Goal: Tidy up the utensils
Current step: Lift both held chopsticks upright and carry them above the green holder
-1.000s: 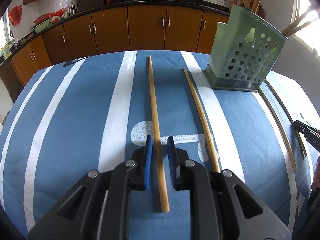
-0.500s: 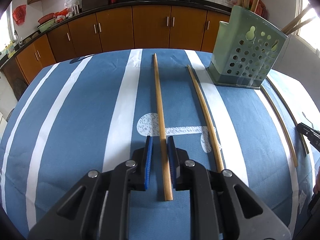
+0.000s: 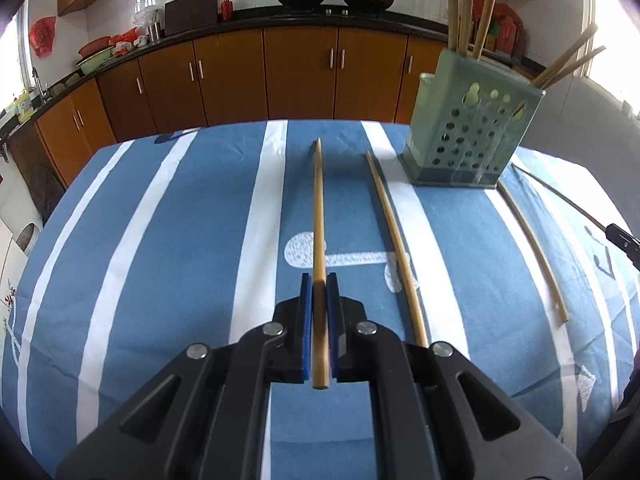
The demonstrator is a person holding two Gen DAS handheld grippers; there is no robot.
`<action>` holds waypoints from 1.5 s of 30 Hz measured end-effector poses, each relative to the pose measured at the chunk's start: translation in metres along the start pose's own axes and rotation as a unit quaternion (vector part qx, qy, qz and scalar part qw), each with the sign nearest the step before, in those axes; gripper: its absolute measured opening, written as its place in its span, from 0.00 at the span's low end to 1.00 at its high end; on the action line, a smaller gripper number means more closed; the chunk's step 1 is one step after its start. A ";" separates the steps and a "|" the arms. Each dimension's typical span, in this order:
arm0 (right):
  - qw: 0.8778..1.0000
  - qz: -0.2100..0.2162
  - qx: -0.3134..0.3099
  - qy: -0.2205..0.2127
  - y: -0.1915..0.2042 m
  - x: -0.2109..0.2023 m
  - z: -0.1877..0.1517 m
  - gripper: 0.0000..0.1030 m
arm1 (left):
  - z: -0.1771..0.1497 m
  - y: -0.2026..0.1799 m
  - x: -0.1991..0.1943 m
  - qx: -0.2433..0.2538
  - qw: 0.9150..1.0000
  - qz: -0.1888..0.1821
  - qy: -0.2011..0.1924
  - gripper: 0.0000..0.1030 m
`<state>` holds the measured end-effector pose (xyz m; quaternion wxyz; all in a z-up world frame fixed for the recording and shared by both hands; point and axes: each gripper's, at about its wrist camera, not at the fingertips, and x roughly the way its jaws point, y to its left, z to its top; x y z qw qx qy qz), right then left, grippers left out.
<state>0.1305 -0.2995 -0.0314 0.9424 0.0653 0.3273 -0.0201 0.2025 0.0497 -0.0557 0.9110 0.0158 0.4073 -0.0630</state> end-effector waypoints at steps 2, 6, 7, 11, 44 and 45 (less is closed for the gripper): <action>1.000 -0.001 0.006 -0.025 -0.004 -0.014 0.010 0.07 | 0.010 0.003 -0.018 -0.007 1.000 -0.006 -0.024 0.07; 0.997 0.000 0.016 -0.070 -0.012 -0.038 0.029 0.07 | 0.033 0.012 -0.053 -0.037 0.996 -0.024 -0.075 0.07; 0.997 0.000 0.018 -0.078 -0.013 -0.043 0.033 0.07 | 0.039 0.015 -0.060 -0.044 0.995 -0.029 -0.085 0.07; 0.994 0.002 0.022 -0.110 -0.016 -0.060 0.049 0.07 | 0.062 0.020 -0.085 -0.057 0.990 -0.034 -0.124 0.07; 0.978 0.131 0.041 -0.155 0.012 -0.122 0.114 0.07 | 0.127 -0.030 -0.174 0.004 0.984 -0.123 -0.130 0.07; 0.977 0.137 0.040 -0.161 0.016 -0.125 0.118 0.07 | 0.129 -0.034 -0.177 0.004 0.983 -0.129 -0.132 0.07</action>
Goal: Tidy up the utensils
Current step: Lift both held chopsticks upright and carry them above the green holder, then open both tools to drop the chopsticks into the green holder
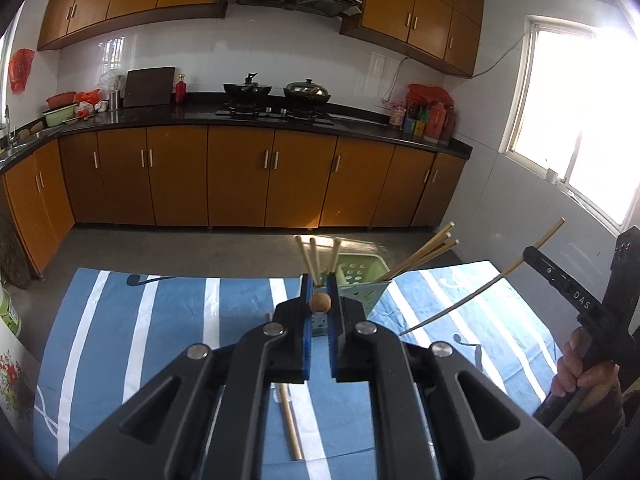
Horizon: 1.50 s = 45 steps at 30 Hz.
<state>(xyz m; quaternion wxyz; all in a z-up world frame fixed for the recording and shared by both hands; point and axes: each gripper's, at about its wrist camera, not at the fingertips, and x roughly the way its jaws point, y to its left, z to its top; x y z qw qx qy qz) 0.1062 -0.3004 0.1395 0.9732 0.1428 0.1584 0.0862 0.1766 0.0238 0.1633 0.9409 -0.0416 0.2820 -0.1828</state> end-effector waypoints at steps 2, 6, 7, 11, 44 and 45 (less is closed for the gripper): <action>1.000 0.012 -0.006 -0.013 0.011 0.000 0.009 0.07 | 0.012 -0.010 -0.003 0.002 1.000 -0.006 -0.007 0.07; 0.999 0.025 -0.010 -0.038 0.028 0.007 0.026 0.07 | 0.035 -0.027 -0.007 -0.001 1.000 -0.005 -0.030 0.07; 0.999 0.024 -0.014 -0.046 0.031 0.008 0.030 0.07 | 0.042 -0.030 -0.007 -0.003 0.999 -0.003 -0.040 0.07; 0.997 0.014 -0.031 -0.064 0.043 0.025 0.039 0.07 | 0.068 -0.039 -0.003 -0.015 0.997 0.009 -0.077 0.07; 0.999 -0.046 -0.018 -0.005 0.017 0.056 0.010 0.21 | 0.063 -0.035 0.066 -0.021 0.997 0.056 -0.054 0.23; 0.999 -0.051 -0.017 -0.002 0.014 0.051 0.007 0.21 | 0.061 -0.033 0.060 -0.022 0.997 0.058 -0.055 0.23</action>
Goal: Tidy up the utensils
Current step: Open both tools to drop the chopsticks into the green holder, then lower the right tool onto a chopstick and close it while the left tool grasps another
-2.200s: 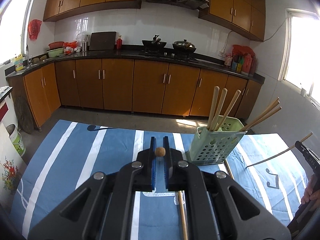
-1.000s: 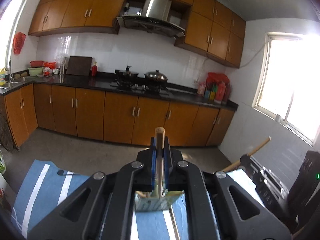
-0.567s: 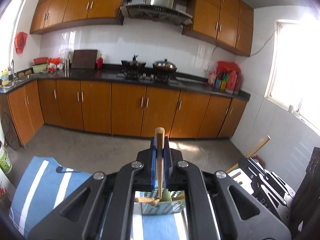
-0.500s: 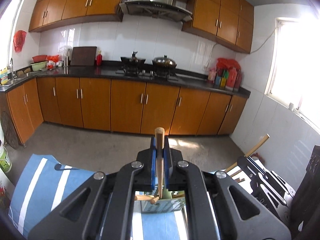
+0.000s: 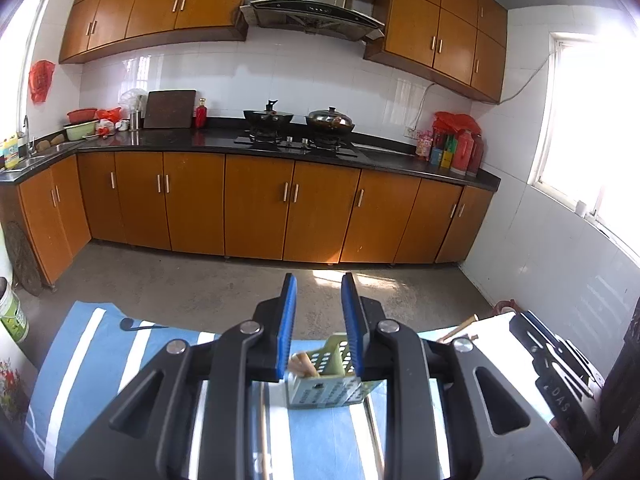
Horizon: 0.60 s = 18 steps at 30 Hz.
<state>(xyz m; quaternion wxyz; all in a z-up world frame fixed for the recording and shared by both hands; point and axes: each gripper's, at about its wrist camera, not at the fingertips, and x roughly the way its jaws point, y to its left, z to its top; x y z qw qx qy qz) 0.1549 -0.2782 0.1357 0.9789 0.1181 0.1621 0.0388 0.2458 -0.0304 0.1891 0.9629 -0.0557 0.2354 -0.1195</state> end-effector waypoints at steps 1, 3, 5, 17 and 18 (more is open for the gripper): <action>1.000 -0.005 0.002 0.006 -0.005 -0.005 -0.006 0.22 | -0.004 0.004 -0.008 -0.001 1.000 0.002 -0.001 0.23; 1.000 -0.013 0.004 0.019 -0.014 -0.010 -0.017 0.22 | -0.012 0.014 -0.021 -0.006 1.000 0.004 0.001 0.24; 0.999 -0.027 0.005 0.036 -0.023 -0.013 -0.034 0.22 | -0.027 0.027 -0.035 -0.014 1.000 0.004 0.004 0.26; 0.977 -0.047 0.035 0.203 -0.038 0.041 -0.157 0.34 | -0.147 0.114 -0.002 -0.043 0.988 0.062 0.132 0.34; 0.976 -0.040 0.032 0.214 -0.035 0.045 -0.163 0.34 | -0.156 0.119 0.004 -0.048 0.987 0.065 0.142 0.36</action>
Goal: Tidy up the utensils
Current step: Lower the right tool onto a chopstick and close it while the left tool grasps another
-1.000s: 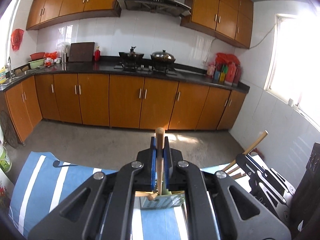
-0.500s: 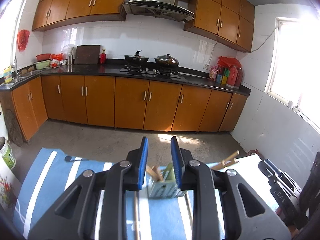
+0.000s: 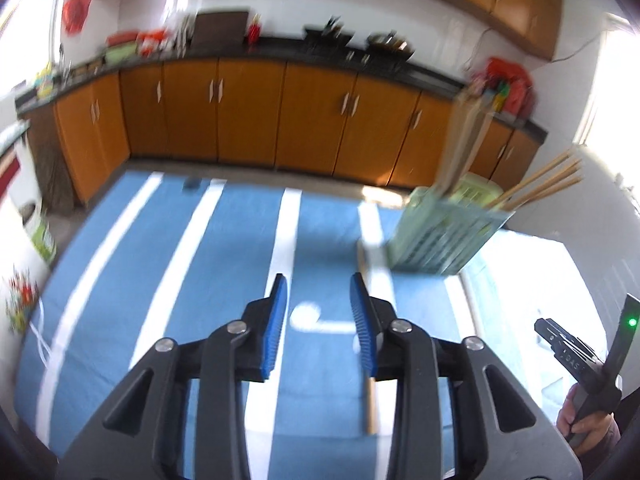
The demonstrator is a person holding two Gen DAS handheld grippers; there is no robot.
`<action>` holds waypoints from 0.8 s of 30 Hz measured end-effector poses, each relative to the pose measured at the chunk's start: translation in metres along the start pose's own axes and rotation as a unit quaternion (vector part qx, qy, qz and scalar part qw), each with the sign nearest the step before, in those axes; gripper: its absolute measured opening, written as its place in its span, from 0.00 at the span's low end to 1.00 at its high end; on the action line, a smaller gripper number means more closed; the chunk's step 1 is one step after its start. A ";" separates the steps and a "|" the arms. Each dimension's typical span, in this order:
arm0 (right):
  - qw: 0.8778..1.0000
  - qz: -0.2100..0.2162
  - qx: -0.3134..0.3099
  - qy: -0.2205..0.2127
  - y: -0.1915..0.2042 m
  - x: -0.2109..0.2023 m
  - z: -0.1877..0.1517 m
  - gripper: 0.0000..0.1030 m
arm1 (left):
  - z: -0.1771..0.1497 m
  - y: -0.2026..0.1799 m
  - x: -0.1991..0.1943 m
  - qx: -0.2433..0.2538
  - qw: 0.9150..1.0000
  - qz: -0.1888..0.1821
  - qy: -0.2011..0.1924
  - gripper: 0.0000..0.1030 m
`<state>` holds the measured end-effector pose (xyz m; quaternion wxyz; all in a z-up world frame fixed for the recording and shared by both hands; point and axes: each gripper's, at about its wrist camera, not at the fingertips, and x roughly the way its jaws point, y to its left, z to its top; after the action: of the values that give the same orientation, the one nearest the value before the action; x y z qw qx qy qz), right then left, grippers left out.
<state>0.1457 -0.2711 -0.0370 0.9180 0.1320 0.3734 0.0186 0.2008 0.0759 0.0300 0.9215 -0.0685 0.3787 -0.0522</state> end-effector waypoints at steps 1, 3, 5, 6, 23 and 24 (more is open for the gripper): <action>1.000 0.006 -0.005 0.011 0.006 0.006 -0.004 0.34 | -0.007 0.005 0.010 -0.004 1.000 0.003 0.014 0.40; 0.999 0.008 -0.022 0.030 0.018 0.020 -0.012 0.34 | -0.017 0.011 0.023 -0.008 0.999 0.000 0.033 0.41; 0.998 0.002 -0.043 0.044 0.028 0.032 -0.020 0.34 | -0.028 0.017 0.035 -0.012 0.999 -0.007 0.050 0.41; 0.997 -0.001 -0.050 0.051 0.032 0.038 -0.022 0.34 | -0.032 0.018 0.039 -0.013 0.998 -0.011 0.056 0.41; 0.996 -0.058 -0.050 0.048 0.017 0.055 -0.024 0.07 | -0.060 -0.014 0.070 0.026 0.994 -0.036 0.096 0.41; 0.996 -0.068 -0.042 0.046 0.009 0.054 -0.022 0.07 | -0.061 -0.017 0.071 0.029 0.994 -0.038 0.096 0.41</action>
<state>0.1701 -0.2500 -0.0864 0.9035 0.0667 0.4227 -0.0222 0.2076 0.0436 -0.0593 0.8796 -0.0507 0.4612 -0.1047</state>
